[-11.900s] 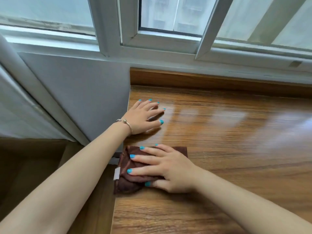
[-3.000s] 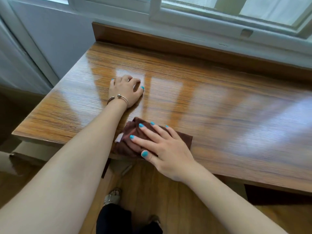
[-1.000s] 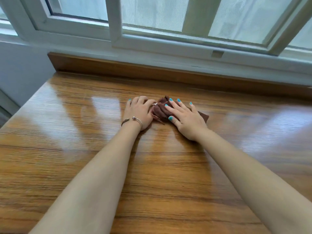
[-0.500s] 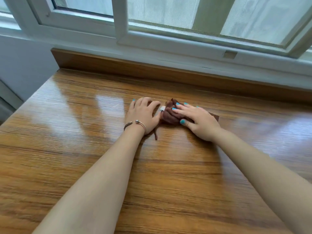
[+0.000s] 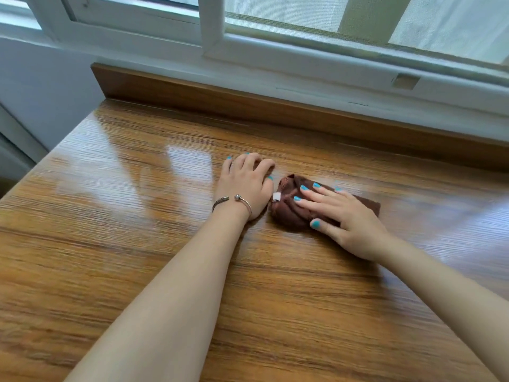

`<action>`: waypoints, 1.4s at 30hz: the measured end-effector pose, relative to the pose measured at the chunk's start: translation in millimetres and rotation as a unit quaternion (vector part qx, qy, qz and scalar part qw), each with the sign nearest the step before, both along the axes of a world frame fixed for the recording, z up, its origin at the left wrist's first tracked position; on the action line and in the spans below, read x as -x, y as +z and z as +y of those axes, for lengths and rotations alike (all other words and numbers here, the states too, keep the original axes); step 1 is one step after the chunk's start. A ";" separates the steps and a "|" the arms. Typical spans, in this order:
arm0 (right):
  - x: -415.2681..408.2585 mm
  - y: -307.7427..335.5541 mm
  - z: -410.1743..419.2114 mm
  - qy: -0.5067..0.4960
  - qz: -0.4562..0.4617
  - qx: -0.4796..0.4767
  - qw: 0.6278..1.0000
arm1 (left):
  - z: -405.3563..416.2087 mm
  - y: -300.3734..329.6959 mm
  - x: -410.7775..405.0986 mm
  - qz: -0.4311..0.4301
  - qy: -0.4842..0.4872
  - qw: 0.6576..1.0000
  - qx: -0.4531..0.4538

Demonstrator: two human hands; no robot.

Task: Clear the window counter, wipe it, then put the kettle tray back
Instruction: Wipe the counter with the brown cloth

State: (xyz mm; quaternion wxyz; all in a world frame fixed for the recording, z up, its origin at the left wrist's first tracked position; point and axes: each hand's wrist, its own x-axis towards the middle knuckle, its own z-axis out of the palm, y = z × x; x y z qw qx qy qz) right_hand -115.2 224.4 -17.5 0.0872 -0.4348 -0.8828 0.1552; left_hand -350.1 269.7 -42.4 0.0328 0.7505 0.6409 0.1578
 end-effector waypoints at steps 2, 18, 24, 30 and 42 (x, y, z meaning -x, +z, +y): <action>-6.0 1.7 18.4 0.020 0.015 0.012 1.000 | 0.5 -0.7 -0.7 0.008 0.002 1.000 -0.004; 4.6 -2.7 95.0 -0.082 0.020 -0.019 0.996 | -4.2 4.1 -2.3 0.023 0.000 1.000 0.020; -22.4 1.9 15.8 -0.009 0.028 0.036 0.999 | -3.1 2.0 -1.1 0.031 -0.006 0.999 0.032; -45.1 -5.1 96.3 -0.062 0.031 0.036 0.997 | -3.6 5.8 0.6 0.038 -0.056 0.997 0.035; -53.2 -0.4 78.1 -0.073 0.016 0.003 0.997 | -14.9 24.7 -26.0 0.043 -0.040 0.991 0.117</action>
